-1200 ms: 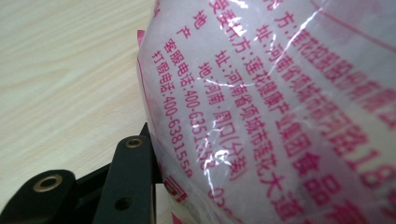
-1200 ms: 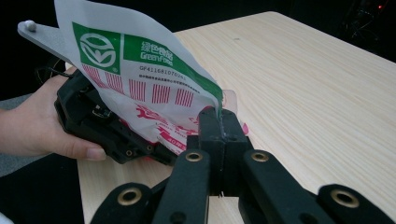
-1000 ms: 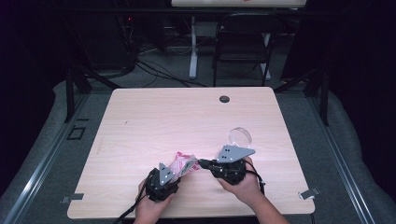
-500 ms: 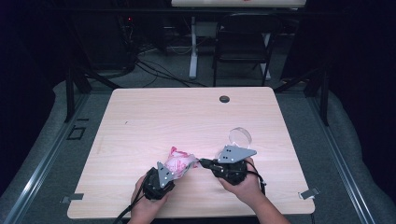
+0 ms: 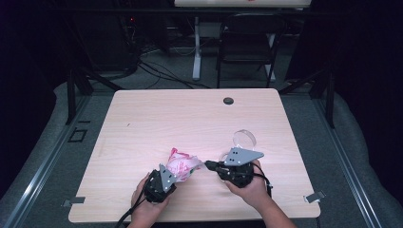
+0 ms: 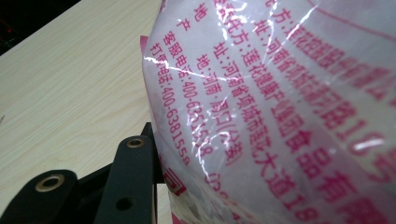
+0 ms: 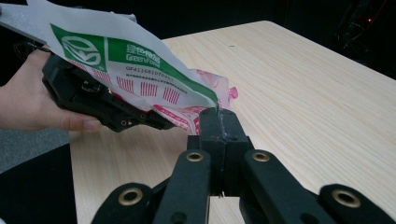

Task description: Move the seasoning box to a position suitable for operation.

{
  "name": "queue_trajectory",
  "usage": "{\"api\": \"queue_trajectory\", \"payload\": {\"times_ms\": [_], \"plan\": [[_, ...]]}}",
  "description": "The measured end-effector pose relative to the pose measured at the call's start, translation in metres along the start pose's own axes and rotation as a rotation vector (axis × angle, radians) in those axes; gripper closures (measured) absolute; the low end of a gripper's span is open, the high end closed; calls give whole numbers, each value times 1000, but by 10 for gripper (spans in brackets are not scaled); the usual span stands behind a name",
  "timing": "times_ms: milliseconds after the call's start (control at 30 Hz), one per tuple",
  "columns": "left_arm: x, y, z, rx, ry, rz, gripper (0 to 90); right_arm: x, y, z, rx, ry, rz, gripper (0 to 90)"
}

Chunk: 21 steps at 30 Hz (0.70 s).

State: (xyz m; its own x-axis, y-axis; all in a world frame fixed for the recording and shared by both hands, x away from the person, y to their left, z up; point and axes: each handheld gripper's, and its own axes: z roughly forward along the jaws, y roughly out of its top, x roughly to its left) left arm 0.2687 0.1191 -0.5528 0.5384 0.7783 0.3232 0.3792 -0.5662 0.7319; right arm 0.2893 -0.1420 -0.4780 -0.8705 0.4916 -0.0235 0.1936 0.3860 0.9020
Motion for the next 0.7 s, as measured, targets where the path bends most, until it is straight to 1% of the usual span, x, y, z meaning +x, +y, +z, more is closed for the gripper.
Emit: {"api": "queue_trajectory", "payload": {"times_ms": [67, 100, 133, 200, 233, 267, 300, 367, 400, 433, 467, 500, 533, 567, 600, 633, 667, 700], "plan": [[1, 1, -1, 1, 7, 14, 589, 0, 0, 0, 1, 1, -6, 900], [0, 1, -1, 5, 21, 28, 589, 1, 0, 0, 3, -1, -9, 863], [0, 1, 0, 13, 34, 44, 589, 0, 1, 0, 3, 11, -10, 813], [0, 1, 0, 19, 39, 54, 590, 1, 1, 0, 0, 8, -12, 799], [0, 1, 0, 26, 41, 58, 590, 1, 1, 0, 5, 0, -32, 775], [-1, 1, 1, 25, 47, 63, 590, 1, 1, 0, 5, 0, -32, 775], [-1, 2, 1, 31, 48, 75, 590, 2, 1, 0, 7, 2, -42, 765], [-2, 2, 1, 32, 54, 82, 590, 4, 2, 0, 14, -10, -63, 744], [-2, 3, 1, 33, 54, 94, 590, 5, 2, 0, 20, -17, -104, 704], [-2, 3, 2, 31, 56, 96, 590, 5, 2, 0, 20, -17, -104, 704], [-3, 4, 2, 32, 57, 100, 591, 6, 2, 1, 23, -37, -140, 670], [-3, 5, 2, 38, 59, 106, 591, 6, 2, 1, 23, -37, -140, 670], [-3, 5, 2, 32, 62, 112, 591, 7, 2, 0, 32, -41, -165, 659], [-3, 6, 2, 30, 66, 124, 591, 7, 1, 0, 35, -42, -177, 649], [-3, 8, 2, 33, 60, 131, 591, 8, 2, 0, 41, -43, -193, 641], [-3, 8, 2, 33, 60, 131, 591, 8, 2, 0, 41, -43, -193, 641], [-4, 8, 3, 27, 63, 130, 591, 9, 2, -1, 49, -50, -220, 635], [-3, 10, 2, 29, 60, 137, 591, 9, 2, -1, 49, -50, -220, 635]]}}
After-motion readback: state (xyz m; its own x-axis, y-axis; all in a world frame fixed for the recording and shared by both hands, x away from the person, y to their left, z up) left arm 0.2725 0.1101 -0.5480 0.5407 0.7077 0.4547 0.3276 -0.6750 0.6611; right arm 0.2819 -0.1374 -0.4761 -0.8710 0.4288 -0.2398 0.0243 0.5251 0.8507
